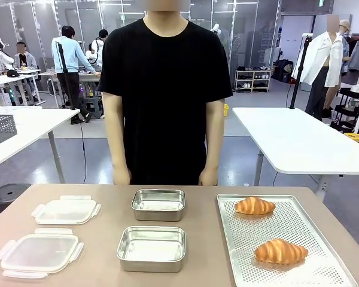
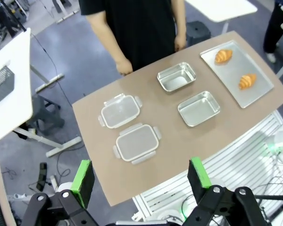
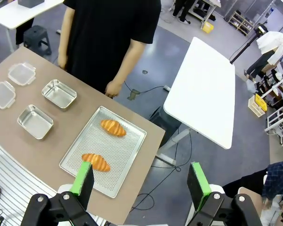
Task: Place the bread into the airtight container.
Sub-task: Pick up a Butter Roll and place it into an empty Airtight Container.
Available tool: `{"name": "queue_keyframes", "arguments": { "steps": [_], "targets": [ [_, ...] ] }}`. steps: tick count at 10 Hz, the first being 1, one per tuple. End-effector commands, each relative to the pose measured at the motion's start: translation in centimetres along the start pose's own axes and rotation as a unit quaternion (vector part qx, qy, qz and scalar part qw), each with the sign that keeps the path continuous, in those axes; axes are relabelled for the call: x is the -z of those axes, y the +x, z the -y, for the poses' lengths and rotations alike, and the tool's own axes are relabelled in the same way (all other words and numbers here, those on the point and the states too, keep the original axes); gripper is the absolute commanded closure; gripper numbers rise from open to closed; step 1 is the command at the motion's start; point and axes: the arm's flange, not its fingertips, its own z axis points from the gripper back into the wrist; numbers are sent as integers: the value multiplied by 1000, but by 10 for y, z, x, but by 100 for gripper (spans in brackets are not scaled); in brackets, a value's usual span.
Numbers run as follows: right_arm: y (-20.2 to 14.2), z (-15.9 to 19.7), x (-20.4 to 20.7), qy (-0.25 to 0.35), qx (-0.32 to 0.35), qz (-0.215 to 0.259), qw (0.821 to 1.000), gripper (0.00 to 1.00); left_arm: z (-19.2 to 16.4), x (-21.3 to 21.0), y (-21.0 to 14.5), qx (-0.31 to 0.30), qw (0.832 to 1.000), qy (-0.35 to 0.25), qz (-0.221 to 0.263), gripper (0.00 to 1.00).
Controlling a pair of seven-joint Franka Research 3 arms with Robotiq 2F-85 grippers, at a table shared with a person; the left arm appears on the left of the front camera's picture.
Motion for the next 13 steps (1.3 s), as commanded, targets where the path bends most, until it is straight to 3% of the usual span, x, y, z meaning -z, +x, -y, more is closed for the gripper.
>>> {"name": "queue_keyframes", "arguments": {
  "steps": [1, 7, 8, 9, 10, 11, 12, 13],
  "targets": [
    [-1, 0, 1, 5, 2, 1, 1000, 0, 10, -25, -8, 7, 1000, 6, 22, 0],
    [0, 0, 0, 0, 0, 0, 1000, 0, 10, -25, -8, 7, 1000, 6, 22, 0],
    [5, -12, -7, -25, -81, -31, 996, 0, 10, -25, -8, 7, 1000, 6, 22, 0],
    [-7, -23, 35, -7, -161, -99, 982, 0, 10, -25, -8, 7, 1000, 6, 22, 0],
    [-28, -31, 80, 35, -218, -118, 968, 0, 10, -25, -8, 7, 1000, 6, 22, 0],
    [-49, -42, 121, 64, -265, -117, 955, 0, 10, -25, -8, 7, 1000, 6, 22, 0],
    [-68, -55, 160, 57, -314, -127, 939, 0, 10, -25, -8, 7, 1000, 6, 22, 0],
    [-93, -80, 204, 130, -334, -113, 927, 0, 10, -25, -8, 7, 1000, 6, 22, 0]
  ]
}}
